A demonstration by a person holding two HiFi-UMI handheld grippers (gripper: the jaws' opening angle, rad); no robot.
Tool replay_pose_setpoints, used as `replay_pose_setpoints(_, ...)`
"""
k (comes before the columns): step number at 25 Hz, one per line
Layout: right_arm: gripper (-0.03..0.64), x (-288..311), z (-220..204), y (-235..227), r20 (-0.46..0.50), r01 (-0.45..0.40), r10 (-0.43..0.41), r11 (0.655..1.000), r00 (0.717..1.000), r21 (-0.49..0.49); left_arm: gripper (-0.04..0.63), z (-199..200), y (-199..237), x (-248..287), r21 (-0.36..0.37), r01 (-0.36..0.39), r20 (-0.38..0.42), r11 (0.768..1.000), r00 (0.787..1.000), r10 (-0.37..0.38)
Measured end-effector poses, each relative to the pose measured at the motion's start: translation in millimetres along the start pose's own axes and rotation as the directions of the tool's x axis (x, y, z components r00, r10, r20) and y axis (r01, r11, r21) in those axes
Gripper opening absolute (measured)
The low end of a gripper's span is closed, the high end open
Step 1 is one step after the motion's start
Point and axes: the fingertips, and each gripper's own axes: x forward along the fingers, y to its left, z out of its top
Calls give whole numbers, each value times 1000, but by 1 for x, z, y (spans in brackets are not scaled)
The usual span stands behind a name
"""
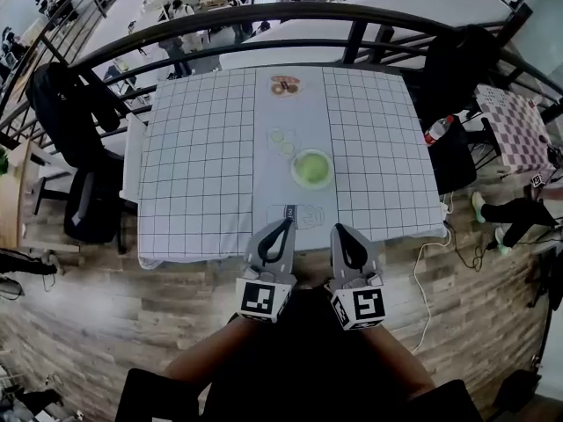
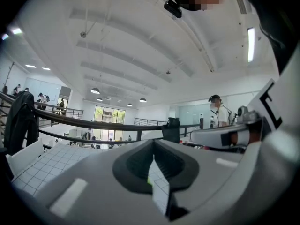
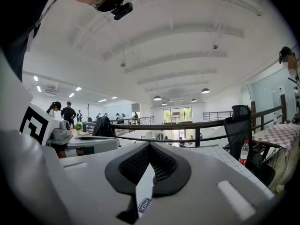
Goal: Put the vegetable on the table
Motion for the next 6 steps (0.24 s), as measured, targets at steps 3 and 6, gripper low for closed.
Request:
replay_pose_setpoints(3, -3, 2, 1, -2, -7, 14, -14, 1000, 1000, -4, 8, 2, -3, 5, -6, 33, 1, 999, 999, -33)
replay_pose_setpoints(6, -3, 5, 2, -8, -7, 40, -40, 999, 999, -1, 8, 1, -3, 11, 0, 59, -3, 998, 998, -59)
